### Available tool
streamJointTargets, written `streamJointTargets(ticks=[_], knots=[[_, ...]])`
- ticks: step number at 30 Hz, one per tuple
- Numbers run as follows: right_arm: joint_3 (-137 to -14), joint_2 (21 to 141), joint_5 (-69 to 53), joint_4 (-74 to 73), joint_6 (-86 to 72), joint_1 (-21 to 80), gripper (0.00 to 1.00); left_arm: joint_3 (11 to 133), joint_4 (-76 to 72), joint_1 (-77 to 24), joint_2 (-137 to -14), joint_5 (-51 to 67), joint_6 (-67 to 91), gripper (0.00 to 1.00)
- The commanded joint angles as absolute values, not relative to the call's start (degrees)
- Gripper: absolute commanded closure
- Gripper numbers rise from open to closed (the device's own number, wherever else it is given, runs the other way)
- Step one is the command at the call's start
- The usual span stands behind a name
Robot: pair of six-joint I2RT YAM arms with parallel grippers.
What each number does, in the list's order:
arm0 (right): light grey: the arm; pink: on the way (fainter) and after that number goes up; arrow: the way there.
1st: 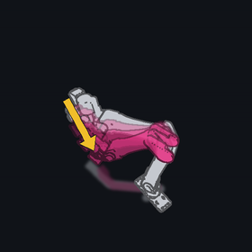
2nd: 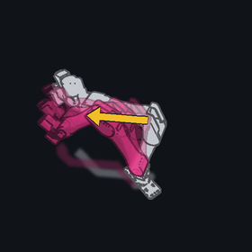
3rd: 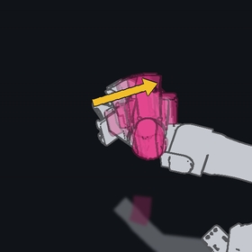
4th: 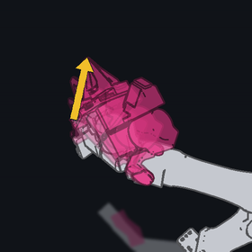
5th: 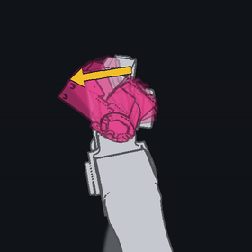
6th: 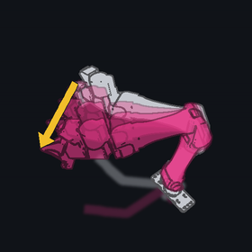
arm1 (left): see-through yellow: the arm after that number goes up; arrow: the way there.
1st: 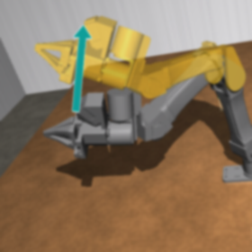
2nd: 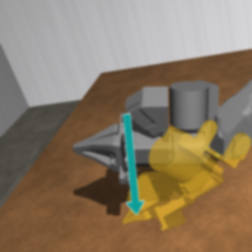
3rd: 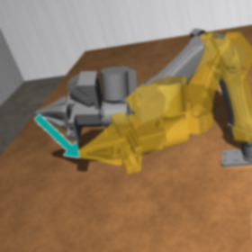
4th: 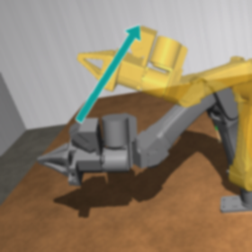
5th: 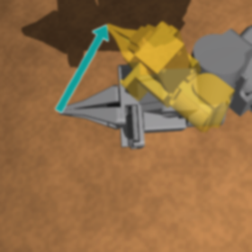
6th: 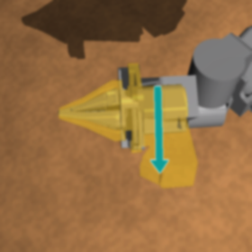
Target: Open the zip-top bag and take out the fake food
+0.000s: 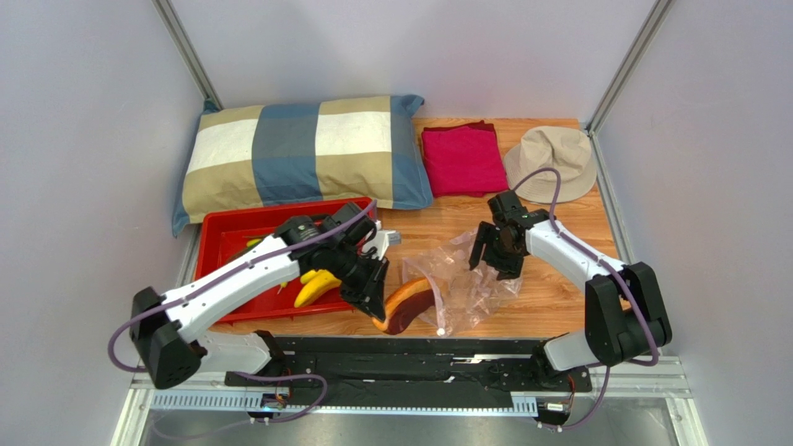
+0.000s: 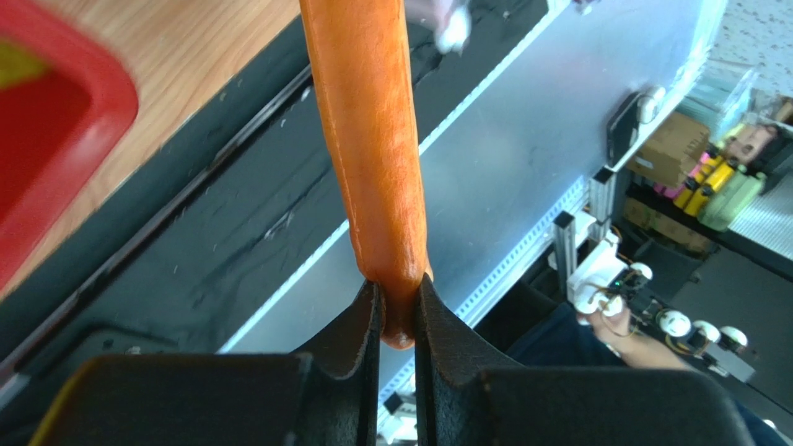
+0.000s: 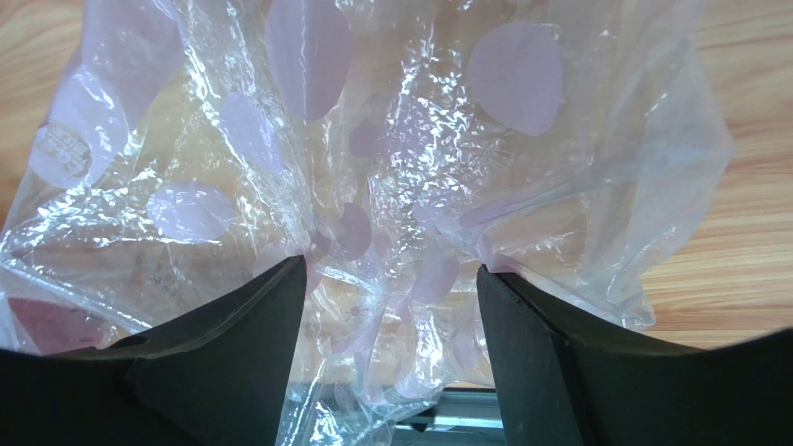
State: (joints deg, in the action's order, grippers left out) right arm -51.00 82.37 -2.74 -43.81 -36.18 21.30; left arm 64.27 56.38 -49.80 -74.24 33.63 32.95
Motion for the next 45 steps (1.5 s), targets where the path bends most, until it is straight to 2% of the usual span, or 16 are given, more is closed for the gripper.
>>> streamJointTargets(ticks=[1,5,6,12,15,17,20,25,34,40,43,44,45], knots=[[-49.22,79.46,1.76,-41.92,-32.88,17.14,0.28,67.32,67.31,-49.83,-63.74,26.74,31.99,1.00],[-50.44,77.61,3.60,-45.51,-30.76,16.17,0.27,73.89,73.12,-49.66,-53.28,12.51,34.88,1.00],[-51.67,77.09,3.78,-46.14,-30.50,16.26,0.25,74.96,73.39,-49.48,-49.69,5.95,35.76,1.00],[-60.37,73.31,4.83,-56.24,-28.74,16.61,0.15,76.82,75.05,-47.90,-44.12,-17.36,52.79,1.00],[-64.68,69.36,5.36,-59.93,-27.95,17.58,0.12,76.20,69.45,-46.67,-45.96,-15.31,51.25,1.00],[-66.53,66.38,5.10,-61.43,-27.51,17.67,0.11,76.38,71.08,-46.58,-47.37,-16.86,53.77,1.00],[-67.93,63.38,5.27,-63.36,-27.25,17.67,0.11,74.19,79.88,-46.58,-47.30,-27.56,69.21,1.00],[-67.85,59.95,4.31,-66.53,-27.77,17.58,0.11,66.64,79.10,-46.41,-43.15,-32.78,91.69,1.00],[-64.34,54.85,2.02,-69.25,-28.91,18.02,0.11,67.50,88.93,-44.92,-59.31,-34.19,121.78,1.00],[-64.34,52.74,1.58,-70.31,-29.27,18.63,0.11,71.54,87.28,-38.68,-72.14,-33.39,121.20,1.00],[-64.34,52.73,1.14,-70.75,-29.27,18.89,0.11,71.98,85.62,-35.87,-75.23,-33.05,122.69,0.67],[-64.16,52.47,1.06,-70.75,-29.27,18.98,0.11,71.63,83.87,-35.08,-74.80,-33.39,122.52,0.42],[-63.99,52.38,1.05,-70.75,-29.35,19.16,0.11,71.20,78.80,-34.81,-74.27,-34.09,121.56,0.32]])
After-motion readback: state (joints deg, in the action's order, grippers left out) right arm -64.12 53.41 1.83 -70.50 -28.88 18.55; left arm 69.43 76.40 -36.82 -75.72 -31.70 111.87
